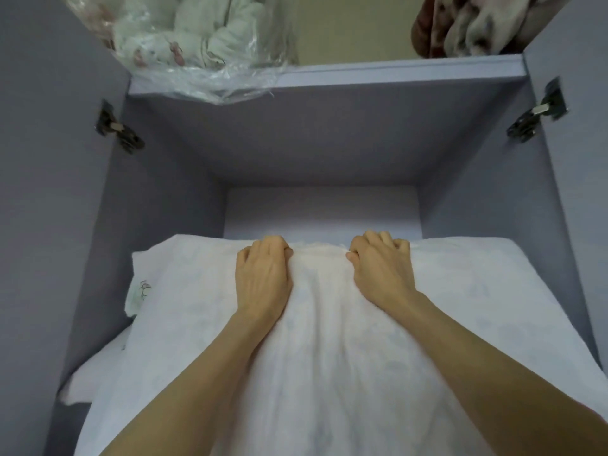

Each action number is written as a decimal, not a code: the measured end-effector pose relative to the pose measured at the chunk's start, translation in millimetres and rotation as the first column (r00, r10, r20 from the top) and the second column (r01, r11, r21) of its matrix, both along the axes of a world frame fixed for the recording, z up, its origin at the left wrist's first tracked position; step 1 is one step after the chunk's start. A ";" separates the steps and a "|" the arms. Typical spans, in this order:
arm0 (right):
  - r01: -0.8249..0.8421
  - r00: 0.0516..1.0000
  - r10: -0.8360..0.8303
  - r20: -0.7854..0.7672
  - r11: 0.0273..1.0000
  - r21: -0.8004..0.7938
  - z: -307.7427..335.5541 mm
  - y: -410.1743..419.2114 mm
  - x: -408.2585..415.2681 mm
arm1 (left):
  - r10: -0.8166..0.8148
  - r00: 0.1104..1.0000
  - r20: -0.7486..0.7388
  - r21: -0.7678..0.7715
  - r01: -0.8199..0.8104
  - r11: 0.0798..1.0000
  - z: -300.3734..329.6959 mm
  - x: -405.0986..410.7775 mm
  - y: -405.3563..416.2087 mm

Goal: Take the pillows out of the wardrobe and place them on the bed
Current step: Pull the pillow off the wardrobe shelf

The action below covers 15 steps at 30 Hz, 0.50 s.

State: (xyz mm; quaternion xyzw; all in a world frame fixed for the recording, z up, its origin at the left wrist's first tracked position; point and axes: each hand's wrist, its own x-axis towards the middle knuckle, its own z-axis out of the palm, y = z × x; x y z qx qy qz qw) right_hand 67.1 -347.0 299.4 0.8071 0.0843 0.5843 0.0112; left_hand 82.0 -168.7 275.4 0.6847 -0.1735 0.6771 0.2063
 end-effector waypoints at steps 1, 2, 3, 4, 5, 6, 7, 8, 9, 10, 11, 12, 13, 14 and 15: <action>-0.034 0.996 0.034 0.079 0.999 0.003 1.0 2.9 -3.1 | -0.024 1.000 0.018 -0.036 0.024 0.999 1.8 -6.9 0.5; -0.063 0.985 0.062 0.161 0.998 0.000 1.8 5.9 -6.8 | -0.040 0.998 0.037 -0.074 0.043 0.996 3.6 -14.4 1.8; -0.078 0.968 0.076 0.237 0.997 -0.001 2.6 8.7 -10.9 | -0.045 0.997 0.060 -0.108 0.051 0.993 5.5 -22.9 3.6; -0.088 0.950 0.084 0.301 0.996 -0.001 3.1 12.1 -17.1 | -0.043 0.996 0.078 -0.133 0.053 0.990 6.5 -32.6 6.1; -0.096 0.934 0.092 0.345 0.995 -0.005 3.6 15.2 -24.6 | -0.039 0.995 0.089 -0.146 0.051 0.988 7.7 -42.7 8.5; -0.109 0.927 0.105 0.360 0.994 -0.009 3.4 18.8 -33.9 | -0.032 0.995 0.093 -0.153 0.047 0.987 7.7 -54.3 12.3; -0.120 0.920 0.118 0.374 0.993 -0.016 2.8 23.3 -44.6 | -0.026 0.995 0.098 -0.158 0.042 0.987 6.8 -65.8 17.1; -0.134 0.911 0.133 0.391 0.991 -0.024 2.8 27.9 -54.4 | -0.023 0.994 0.102 -0.168 0.040 0.985 6.2 -76.2 21.9; -0.150 0.900 0.151 0.408 0.988 -0.035 2.9 33.2 -64.8 | -0.019 0.994 0.107 -0.179 0.037 0.983 4.9 -87.6 27.7; -0.163 0.892 0.167 0.421 0.986 -0.046 2.7 38.8 -75.3 | -0.012 0.993 0.114 -0.188 0.033 0.982 3.1 -98.8 33.6; -0.179 0.882 0.187 0.432 0.982 -0.061 1.6 45.6 -87.2 | -0.001 0.992 0.122 -0.193 0.025 0.981 0.9 -111.9 40.6; -0.198 0.872 0.210 0.441 0.977 -0.074 0.2 52.3 -99.1 | 0.008 0.992 0.129 -0.194 0.017 0.981 -1.3 -125.1 47.2; -0.225 0.864 0.239 0.443 0.971 -0.085 -3.5 60.8 -113.0 | 0.018 0.992 0.128 -0.197 0.008 0.980 -5.3 -141.1 55.4; -0.248 0.858 0.264 0.440 0.964 -0.096 -8.2 68.0 -124.8 | 0.029 0.992 0.123 -0.200 -0.004 0.980 -9.8 -155.2 62.6; -0.276 0.853 0.293 0.432 0.956 -0.102 -15.6 75.4 -135.8 | 0.038 0.993 0.111 -0.203 -0.015 0.979 -16.7 -169.6 70.2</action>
